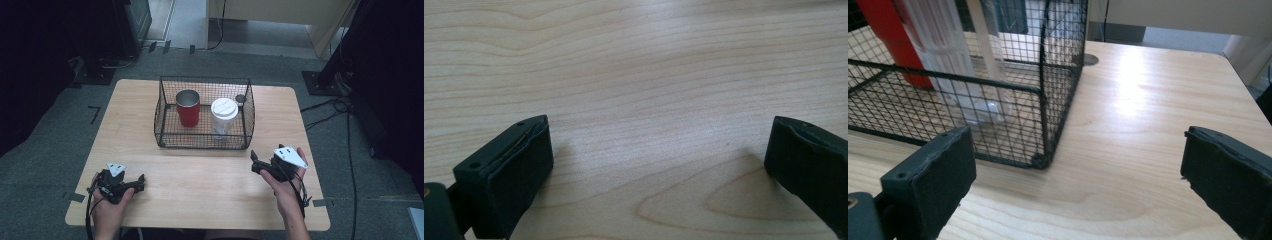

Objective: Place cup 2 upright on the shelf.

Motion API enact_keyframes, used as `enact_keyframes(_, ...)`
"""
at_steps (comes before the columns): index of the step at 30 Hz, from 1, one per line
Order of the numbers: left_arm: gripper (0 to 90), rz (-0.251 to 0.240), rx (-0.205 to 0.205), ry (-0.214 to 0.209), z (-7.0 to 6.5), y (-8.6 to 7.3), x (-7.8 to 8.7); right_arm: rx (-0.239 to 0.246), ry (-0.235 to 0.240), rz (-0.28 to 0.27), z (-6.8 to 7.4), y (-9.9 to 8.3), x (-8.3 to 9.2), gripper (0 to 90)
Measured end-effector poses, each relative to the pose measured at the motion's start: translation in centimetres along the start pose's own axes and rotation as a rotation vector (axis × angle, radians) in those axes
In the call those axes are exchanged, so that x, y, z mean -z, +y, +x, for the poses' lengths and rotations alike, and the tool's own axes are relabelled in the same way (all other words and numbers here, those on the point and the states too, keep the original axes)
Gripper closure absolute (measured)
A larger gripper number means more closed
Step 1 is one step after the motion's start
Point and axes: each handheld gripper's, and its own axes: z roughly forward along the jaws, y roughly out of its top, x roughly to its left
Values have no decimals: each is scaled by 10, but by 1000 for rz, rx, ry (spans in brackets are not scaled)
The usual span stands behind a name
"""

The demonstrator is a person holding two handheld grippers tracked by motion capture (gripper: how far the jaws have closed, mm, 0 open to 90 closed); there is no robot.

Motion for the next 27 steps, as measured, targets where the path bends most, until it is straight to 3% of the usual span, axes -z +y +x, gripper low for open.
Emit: enact_keyframes(27,0,0,0,0,0,0,0,-64,-119,98,-54,-48,18,14)
